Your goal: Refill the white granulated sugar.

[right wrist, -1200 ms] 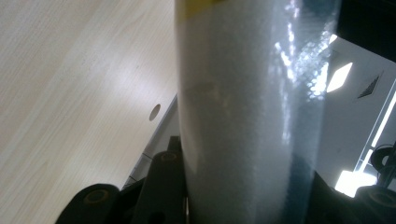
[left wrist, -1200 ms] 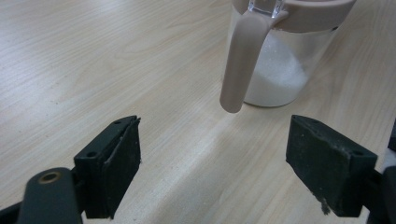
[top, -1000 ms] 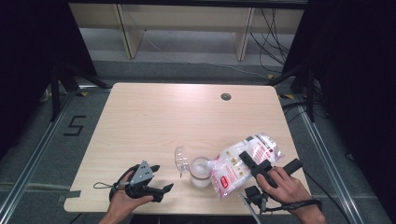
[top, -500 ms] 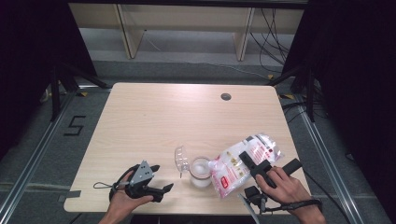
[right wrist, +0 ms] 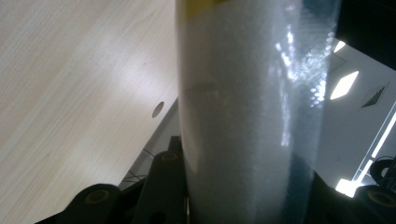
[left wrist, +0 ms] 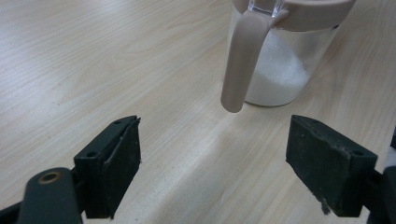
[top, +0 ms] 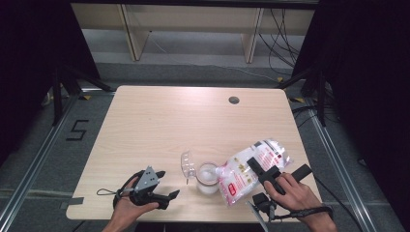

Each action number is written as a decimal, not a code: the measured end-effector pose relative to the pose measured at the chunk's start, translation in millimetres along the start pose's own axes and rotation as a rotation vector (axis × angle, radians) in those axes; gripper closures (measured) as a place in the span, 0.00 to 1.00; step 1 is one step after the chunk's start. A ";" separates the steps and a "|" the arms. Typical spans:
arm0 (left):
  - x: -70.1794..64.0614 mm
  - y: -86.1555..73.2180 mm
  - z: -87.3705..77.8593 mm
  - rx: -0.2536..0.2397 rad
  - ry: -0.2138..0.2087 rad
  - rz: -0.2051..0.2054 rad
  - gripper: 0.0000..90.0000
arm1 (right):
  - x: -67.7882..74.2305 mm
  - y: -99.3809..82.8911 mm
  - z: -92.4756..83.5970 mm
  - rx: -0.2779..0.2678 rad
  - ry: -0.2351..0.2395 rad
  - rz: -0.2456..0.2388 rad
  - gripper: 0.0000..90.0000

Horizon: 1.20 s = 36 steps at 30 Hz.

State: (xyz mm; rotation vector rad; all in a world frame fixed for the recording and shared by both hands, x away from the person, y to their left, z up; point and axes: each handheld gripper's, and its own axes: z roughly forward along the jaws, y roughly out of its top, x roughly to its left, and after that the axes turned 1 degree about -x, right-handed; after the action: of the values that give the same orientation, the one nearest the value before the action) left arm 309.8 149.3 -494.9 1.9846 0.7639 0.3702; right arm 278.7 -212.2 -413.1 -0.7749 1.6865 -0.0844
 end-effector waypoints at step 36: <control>0.4 0.1 -0.3 -0.002 -0.004 0.002 0.20 | 0.7 -1.7 -0.3 -0.002 -0.002 0.012 0.85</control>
State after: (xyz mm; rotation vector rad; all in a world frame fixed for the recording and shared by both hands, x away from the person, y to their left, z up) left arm 309.9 149.6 -494.7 1.9836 0.7593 0.3682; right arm 279.2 -214.0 -412.8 -0.7658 1.6893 -0.0734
